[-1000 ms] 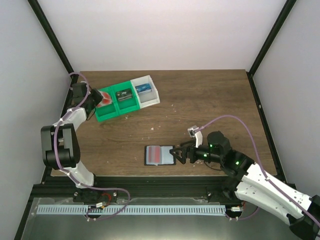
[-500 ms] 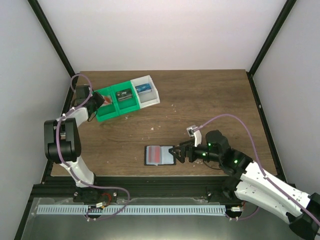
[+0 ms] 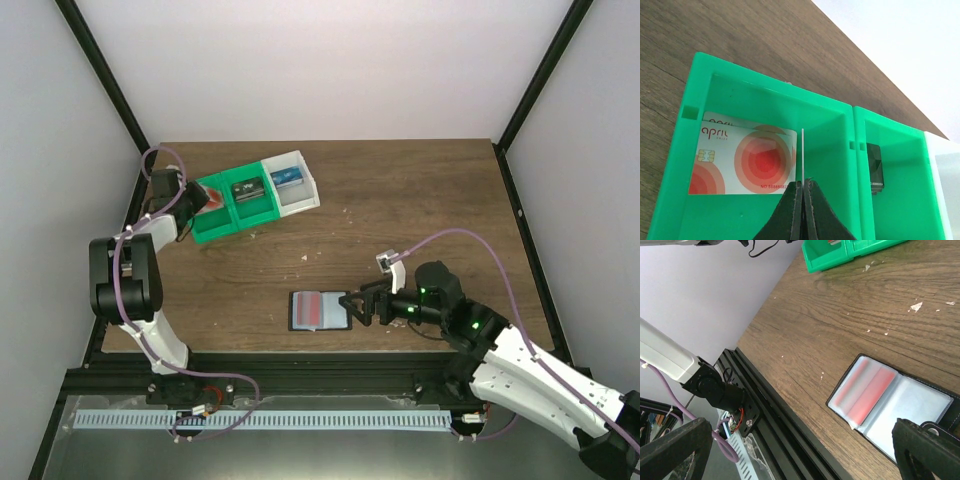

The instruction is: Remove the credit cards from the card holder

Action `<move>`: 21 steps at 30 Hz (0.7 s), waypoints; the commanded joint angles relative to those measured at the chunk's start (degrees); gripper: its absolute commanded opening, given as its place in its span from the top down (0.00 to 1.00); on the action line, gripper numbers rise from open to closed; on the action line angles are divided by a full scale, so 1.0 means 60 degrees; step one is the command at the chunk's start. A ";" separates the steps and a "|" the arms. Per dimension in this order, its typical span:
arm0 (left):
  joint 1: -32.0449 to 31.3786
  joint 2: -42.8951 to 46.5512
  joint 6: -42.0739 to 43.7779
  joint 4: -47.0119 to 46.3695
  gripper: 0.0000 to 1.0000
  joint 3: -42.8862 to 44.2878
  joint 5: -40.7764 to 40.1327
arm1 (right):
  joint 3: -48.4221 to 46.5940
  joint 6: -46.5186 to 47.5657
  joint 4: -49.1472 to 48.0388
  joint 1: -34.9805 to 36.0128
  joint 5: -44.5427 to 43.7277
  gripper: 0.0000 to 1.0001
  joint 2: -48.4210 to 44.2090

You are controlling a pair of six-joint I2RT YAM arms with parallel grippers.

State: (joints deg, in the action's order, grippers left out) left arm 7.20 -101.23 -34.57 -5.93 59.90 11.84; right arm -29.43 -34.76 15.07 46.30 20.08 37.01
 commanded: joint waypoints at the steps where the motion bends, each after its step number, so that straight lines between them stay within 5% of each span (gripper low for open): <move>1: 0.0060 -0.0290 0.0140 -0.0448 1.00 0.0131 -0.0109 | -0.0300 -0.0058 0.0112 -0.0023 -0.0114 0.00 -0.0093; 21: 0.0060 -0.0753 0.0208 -0.0901 1.00 0.0321 -0.0464 | -0.0385 0.0062 0.0269 -0.0006 -0.0230 0.00 -0.0145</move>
State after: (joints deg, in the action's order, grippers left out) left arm 7.20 -104.84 -34.24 -9.26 59.99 10.46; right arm -29.43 -34.76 15.86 46.30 19.44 36.40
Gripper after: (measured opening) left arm 0.019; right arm 0.997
